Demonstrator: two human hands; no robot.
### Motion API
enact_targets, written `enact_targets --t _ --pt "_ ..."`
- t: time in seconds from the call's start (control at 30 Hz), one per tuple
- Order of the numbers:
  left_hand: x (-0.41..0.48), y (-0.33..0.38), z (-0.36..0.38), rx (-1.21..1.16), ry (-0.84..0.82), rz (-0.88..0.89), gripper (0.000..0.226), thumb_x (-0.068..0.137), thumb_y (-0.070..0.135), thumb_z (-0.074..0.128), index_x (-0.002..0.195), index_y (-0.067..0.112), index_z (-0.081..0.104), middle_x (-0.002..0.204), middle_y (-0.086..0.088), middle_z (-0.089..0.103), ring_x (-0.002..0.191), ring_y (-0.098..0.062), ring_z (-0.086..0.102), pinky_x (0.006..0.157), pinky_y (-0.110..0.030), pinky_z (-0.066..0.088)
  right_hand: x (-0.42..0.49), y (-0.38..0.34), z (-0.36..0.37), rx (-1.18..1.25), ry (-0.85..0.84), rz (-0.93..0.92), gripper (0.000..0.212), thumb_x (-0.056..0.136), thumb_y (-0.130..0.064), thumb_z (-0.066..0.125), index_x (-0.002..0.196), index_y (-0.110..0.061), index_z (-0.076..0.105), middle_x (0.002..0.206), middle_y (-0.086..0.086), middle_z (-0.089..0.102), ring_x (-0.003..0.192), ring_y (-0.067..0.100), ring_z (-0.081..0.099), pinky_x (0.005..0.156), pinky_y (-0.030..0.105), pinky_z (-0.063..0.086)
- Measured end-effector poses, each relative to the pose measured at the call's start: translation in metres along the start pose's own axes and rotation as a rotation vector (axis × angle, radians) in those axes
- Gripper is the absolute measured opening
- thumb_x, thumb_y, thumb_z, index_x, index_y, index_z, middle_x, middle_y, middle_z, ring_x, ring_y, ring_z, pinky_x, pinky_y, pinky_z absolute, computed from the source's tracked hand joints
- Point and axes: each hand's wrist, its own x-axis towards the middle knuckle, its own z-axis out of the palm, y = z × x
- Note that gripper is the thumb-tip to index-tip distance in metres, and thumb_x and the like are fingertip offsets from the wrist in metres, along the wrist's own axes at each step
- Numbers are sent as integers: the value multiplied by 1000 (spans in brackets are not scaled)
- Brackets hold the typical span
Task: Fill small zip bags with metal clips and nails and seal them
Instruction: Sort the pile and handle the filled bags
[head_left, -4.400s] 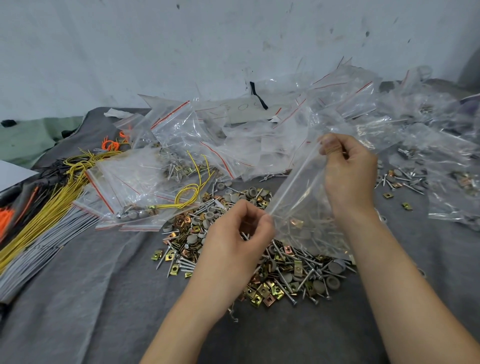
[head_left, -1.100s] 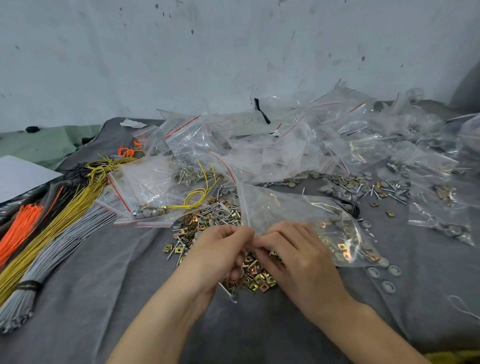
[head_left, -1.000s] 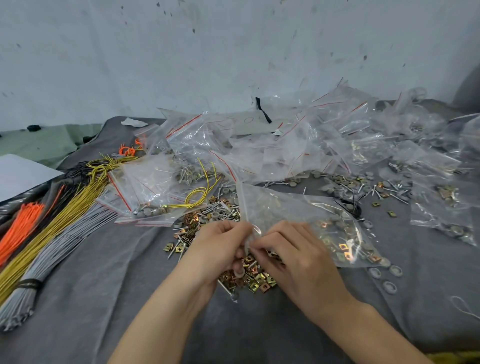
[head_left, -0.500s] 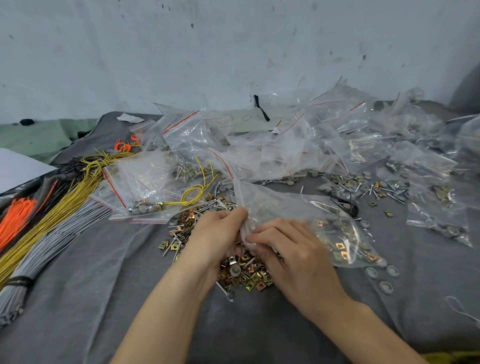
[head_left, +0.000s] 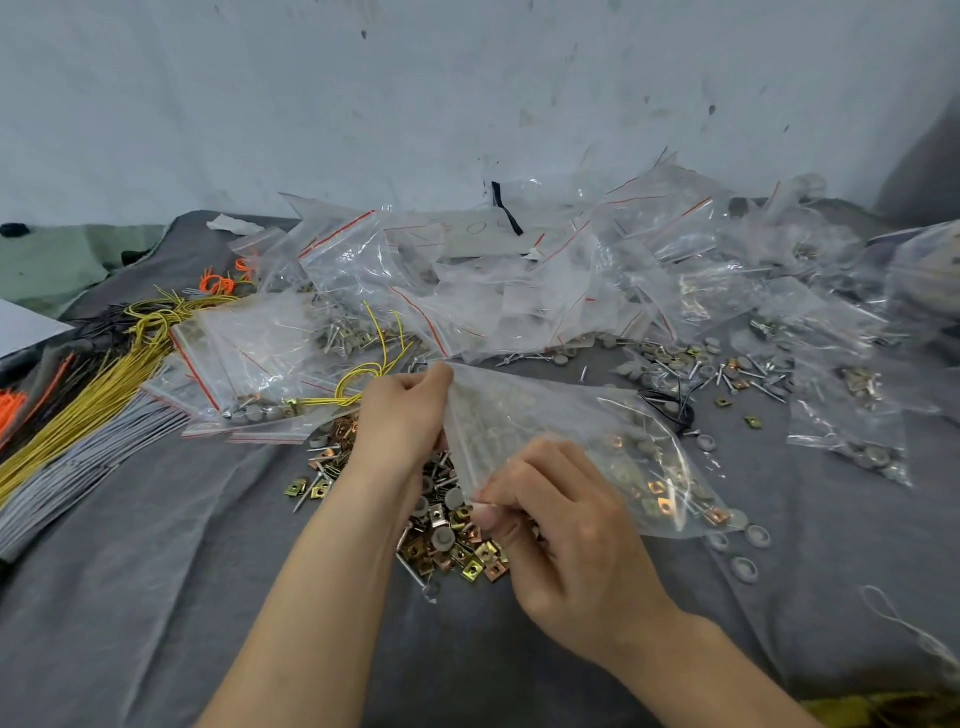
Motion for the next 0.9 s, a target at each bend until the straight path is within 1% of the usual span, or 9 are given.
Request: enact_targets --t 0.07,0.17,0.33,0.43,0.53,0.6,0.73,0.83,0.9 --pt "7 0 3 3 38 0 37 90 19 56 56 11 43 49 -4 37 40 -16 32 45 -21 24 0 1 -2 -4 9 -5 21 99 -19 55 82 -9 63 86 -1 59 80 20 53 73 36 45" --pt "13 -2 9 -22 76 -16 22 88 20 57 69 9 53 64 -10 41 56 -20 36 57 -31 26 -3 2 -6 -24 25 -36 15 98 -17 57 85 -11 63 86 0 60 79 21 53 72 36 45" --pt "24 0 4 -10 150 -35 29 91 16 55 62 11 55 56 -8 50 44 -16 42 44 -20 31 -18 1 -10 -100 66 -166 11 101 -21 58 91 -17 62 93 -5 65 80 16 56 74 34 46" --pt "17 6 1 72 128 49 23 94 24 52 79 9 59 72 -12 54 62 -20 50 55 -30 42 -15 5 -16 -141 132 -94 7 100 -26 63 98 -19 64 98 -5 68 87 15 63 76 35 50" --pt "-5 3 -7 28 153 37 26 97 36 53 99 10 57 80 -2 59 61 -13 61 53 -28 54 -3 6 -23 -139 266 -18 6 100 -27 63 101 -22 60 101 -6 67 91 15 64 78 37 50" --pt "-21 4 -14 -90 65 -86 33 96 41 54 106 10 59 91 -7 61 61 -11 67 54 -31 57 0 4 -23 -150 305 -9 7 98 -26 64 100 -22 59 102 -7 65 91 14 62 77 37 50" --pt "-47 14 -16 -173 -340 -243 42 97 45 53 86 13 79 87 -8 76 69 -20 73 55 -29 56 -2 -4 -9 -212 236 -97 11 96 -23 67 92 -22 57 97 -7 63 83 16 59 75 35 48" --pt "-55 12 -10 9 -380 -164 32 96 28 56 77 12 76 79 -2 75 67 -17 68 56 -24 51 -6 -7 2 -291 180 -189 23 96 -27 69 75 -17 69 89 -5 69 75 18 62 74 34 50" --pt "-54 9 -8 164 -360 -34 34 96 23 56 65 16 66 60 2 59 55 -14 52 49 -24 39 -6 -5 4 -334 156 -221 28 96 -33 67 72 -19 72 89 -7 70 75 16 65 77 33 51"
